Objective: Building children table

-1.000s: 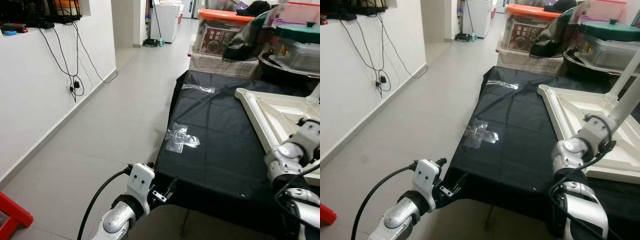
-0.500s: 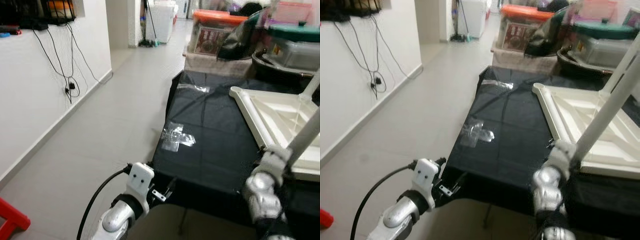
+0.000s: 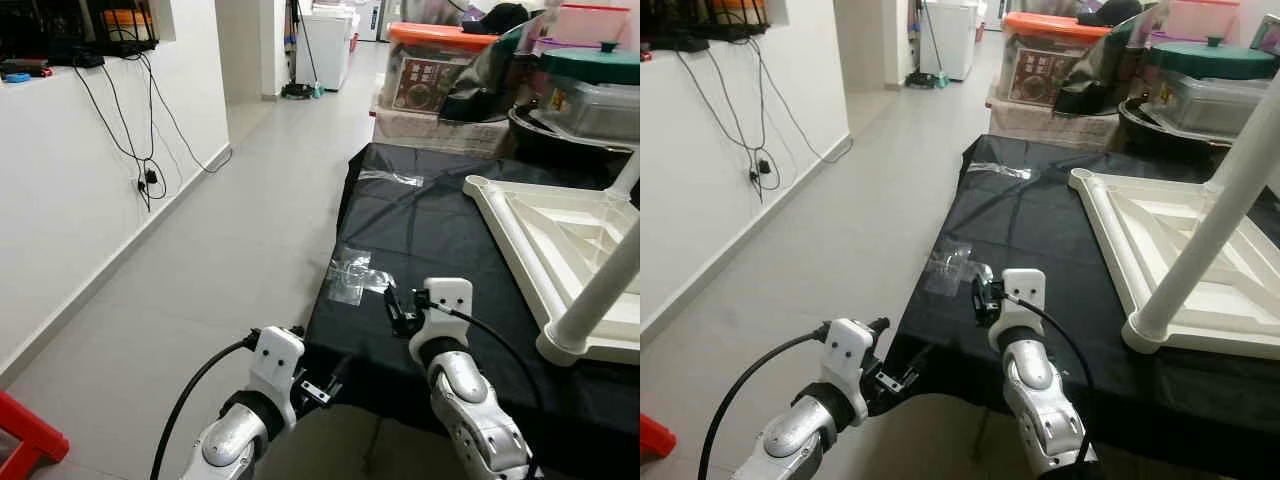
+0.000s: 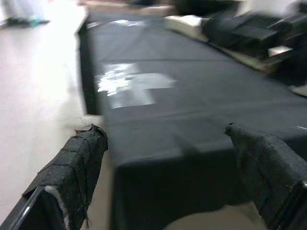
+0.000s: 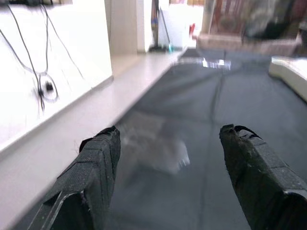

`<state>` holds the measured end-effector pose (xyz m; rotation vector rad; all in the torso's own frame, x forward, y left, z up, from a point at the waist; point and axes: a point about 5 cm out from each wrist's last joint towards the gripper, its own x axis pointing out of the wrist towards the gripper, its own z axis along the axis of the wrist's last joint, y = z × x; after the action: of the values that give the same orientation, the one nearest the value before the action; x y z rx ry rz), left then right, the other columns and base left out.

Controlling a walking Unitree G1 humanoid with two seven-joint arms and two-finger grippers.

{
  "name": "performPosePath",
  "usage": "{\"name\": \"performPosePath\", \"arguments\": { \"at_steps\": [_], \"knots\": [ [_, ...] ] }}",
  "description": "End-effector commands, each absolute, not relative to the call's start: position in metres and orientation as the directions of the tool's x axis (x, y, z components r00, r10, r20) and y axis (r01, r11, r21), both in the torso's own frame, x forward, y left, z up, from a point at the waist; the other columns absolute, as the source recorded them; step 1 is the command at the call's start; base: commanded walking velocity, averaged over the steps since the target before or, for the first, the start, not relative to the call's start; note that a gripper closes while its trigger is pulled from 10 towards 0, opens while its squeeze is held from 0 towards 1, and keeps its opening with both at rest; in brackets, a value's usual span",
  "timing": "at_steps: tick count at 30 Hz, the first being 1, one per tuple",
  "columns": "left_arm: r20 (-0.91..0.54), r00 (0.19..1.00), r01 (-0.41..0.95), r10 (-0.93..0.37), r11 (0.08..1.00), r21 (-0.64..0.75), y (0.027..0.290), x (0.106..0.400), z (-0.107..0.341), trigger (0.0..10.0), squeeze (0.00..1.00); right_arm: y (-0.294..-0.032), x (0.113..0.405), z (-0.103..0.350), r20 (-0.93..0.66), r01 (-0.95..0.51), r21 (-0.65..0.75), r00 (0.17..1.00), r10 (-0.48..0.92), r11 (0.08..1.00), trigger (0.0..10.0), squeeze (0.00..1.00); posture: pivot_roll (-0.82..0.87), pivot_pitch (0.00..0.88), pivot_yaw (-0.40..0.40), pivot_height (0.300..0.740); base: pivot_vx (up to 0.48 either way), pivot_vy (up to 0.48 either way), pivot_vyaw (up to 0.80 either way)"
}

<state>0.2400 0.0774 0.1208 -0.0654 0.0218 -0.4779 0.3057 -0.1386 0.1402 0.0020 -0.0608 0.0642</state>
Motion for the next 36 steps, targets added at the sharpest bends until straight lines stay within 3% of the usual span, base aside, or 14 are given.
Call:
{"name": "performPosePath", "arguments": {
  "at_steps": [1, 11, 20, 25, 29, 30, 35, 36],
  "knots": [
    [-0.035, 0.897, 0.435, -0.441, 0.895, -0.1, 0.079, 0.241, 0.116, 10.0, 0.0, -0.135, 0.307, 0.141, 0.069, -0.081, -0.024, 0.994, 0.082, 0.996, 10.0, 0.0, 0.05, 0.0, -0.069, 0.74, 0.0, -0.274, 0.0],
    [-0.049, 0.907, 0.405, -0.417, 0.9, -0.162, 0.082, 0.242, 0.112, 10.0, 0.0, -0.129, 0.326, 0.144, 0.07, -0.063, -0.002, 0.996, 0.063, 0.998, 10.0, 0.0, 0.05, 0.0, -0.078, 0.74, 0.282, -0.36, 0.0],
    [-0.053, 0.911, 0.394, -0.408, 0.902, -0.175, 0.082, 0.242, 0.113, 10.0, 0.0, -0.119, 0.33, 0.143, 0.071, -0.083, -0.004, 0.994, 0.083, 0.997, 10.0, 0.0, 0.06, 0.0, -0.083, 0.74, 0.133, 0.0, 0.0],
    [-0.052, 0.91, 0.398, -0.412, 0.901, -0.173, 0.081, 0.242, 0.113, 10.0, 0.0, -0.12, 0.334, 0.147, 0.088, -0.019, -0.023, 0.996, 0.021, 1.0, 10.0, 0.0, 0.06, 0.0, -0.084, 0.74, 0.0, 0.0, 0.0],
    [-0.055, 0.909, 0.399, -0.413, 0.9, -0.174, 0.081, 0.241, 0.113, 10.0, 0.0, -0.133, 0.341, 0.148, 0.076, 0.109, -0.02, 0.991, -0.107, 0.994, 10.0, 0.0, 0.06, 0.0, -0.085, 0.74, 0.0, 0.0, 0.0],
    [-0.055, 0.909, 0.4, -0.414, 0.9, -0.174, 0.081, 0.241, 0.113, 10.0, 0.0, -0.15, 0.345, 0.146, 0.047, 0.22, -0.004, 0.974, -0.22, 0.975, 10.0, 0.0, 0.06, 0.0, -0.085, 0.74, 0.0, 0.0, 0.0],
    [-0.057, 0.908, 0.4, -0.415, 0.9, -0.174, 0.081, 0.241, 0.113, 10.0, 0.0, -0.17, 0.348, 0.142, 0.018, 0.307, -0.011, 0.952, -0.307, 0.952, 10.0, 0.0, 0.06, 0.0, -0.083, 0.74, 0.0, 0.0, 0.0],
    [-0.058, 0.908, 0.401, -0.416, 0.9, -0.174, 0.081, 0.241, 0.113, 10.0, 0.0, -0.187, 0.349, 0.14, 0.006, 0.38, -0.026, 0.925, -0.38, 0.925, 10.0, 0.0, 0.06, 0.0, -0.076, 0.74, 0.0, 0.0, 0.0]
  ]
}}
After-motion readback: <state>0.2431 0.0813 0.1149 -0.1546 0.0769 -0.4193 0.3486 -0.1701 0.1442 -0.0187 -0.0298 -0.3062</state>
